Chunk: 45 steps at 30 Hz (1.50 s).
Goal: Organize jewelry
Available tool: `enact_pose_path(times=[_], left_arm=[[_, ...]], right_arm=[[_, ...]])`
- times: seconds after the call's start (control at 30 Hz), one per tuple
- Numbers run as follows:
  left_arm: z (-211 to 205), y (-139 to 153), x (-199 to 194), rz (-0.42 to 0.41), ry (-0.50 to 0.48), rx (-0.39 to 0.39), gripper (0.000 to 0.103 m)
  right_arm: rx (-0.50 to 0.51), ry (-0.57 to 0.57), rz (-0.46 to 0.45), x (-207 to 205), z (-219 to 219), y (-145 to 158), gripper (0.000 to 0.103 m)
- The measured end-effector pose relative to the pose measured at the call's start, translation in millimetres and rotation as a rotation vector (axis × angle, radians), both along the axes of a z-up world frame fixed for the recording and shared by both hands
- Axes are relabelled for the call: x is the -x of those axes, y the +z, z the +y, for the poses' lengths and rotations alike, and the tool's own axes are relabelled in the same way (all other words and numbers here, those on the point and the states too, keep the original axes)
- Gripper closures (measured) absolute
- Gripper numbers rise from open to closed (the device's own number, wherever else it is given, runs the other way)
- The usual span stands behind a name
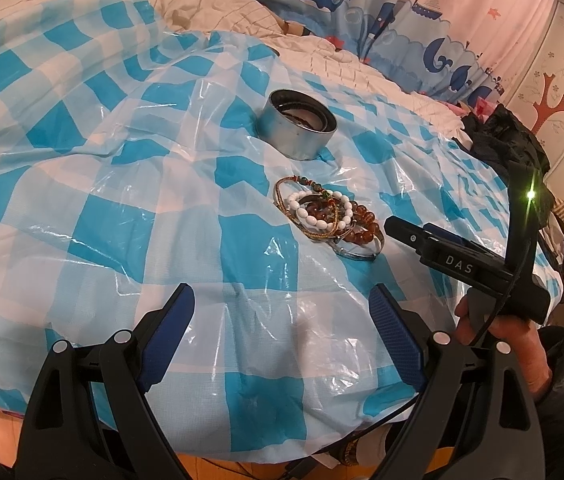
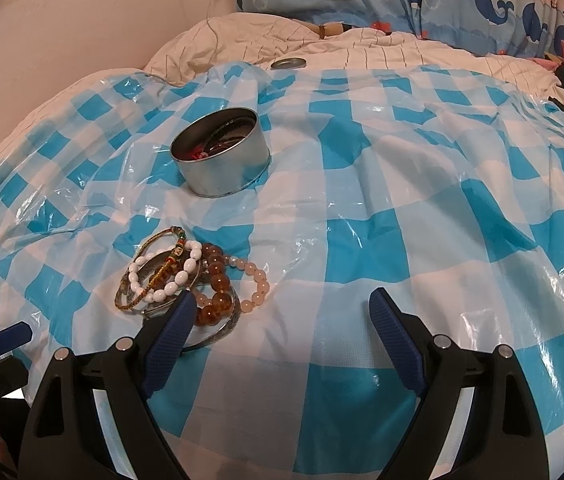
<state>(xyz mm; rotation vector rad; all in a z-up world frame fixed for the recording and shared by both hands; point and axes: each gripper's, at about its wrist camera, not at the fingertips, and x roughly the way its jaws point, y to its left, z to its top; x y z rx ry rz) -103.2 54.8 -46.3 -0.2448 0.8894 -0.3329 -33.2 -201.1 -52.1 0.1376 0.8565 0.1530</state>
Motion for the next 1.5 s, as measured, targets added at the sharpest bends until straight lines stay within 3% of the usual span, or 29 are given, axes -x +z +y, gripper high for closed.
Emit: enact_pose_path(times=[0.43, 0.67, 0.8, 0.9, 0.97, 1.07, 1.17, 1.5], left_arm=[[3, -2, 0, 0.008, 0.011, -0.019, 0.018], [-3, 6, -6, -0.014, 0.000, 0.009, 0.018], [-11, 6, -14, -0.010, 0.012, 0.007, 0.018], [-17, 5, -18, -0.012, 0.009, 0.000, 0.018], [-20, 4, -19, -0.018, 0.001, -0.007, 0.018], [-22, 5, -21, -0.024, -0.001, 0.000, 0.018], [-24, 8, -26, -0.034, 0.002, 0.025, 0.018], [-32, 8, -34, -0.047, -0.008, 0.070, 0.018]], right_arm=[[-0.007, -0.015, -0.011, 4, -10, 4, 0.018], [-0.013, -0.067, -0.011, 12, -30, 7, 0.018], [0.001, -0.057, -0.047, 16, -34, 10, 0.018], [-0.053, -0.080, -0.015, 10, -40, -1, 0.018], [-0.099, -0.065, -0.009, 6, -40, 0, 0.018], [-0.058, -0.032, -0.070, 10, -34, 8, 0.015], [-0.105, -0.013, -0.049, 6, -34, 9, 0.015], [-0.098, 0.014, -0.044, 1, -29, 9, 0.014]])
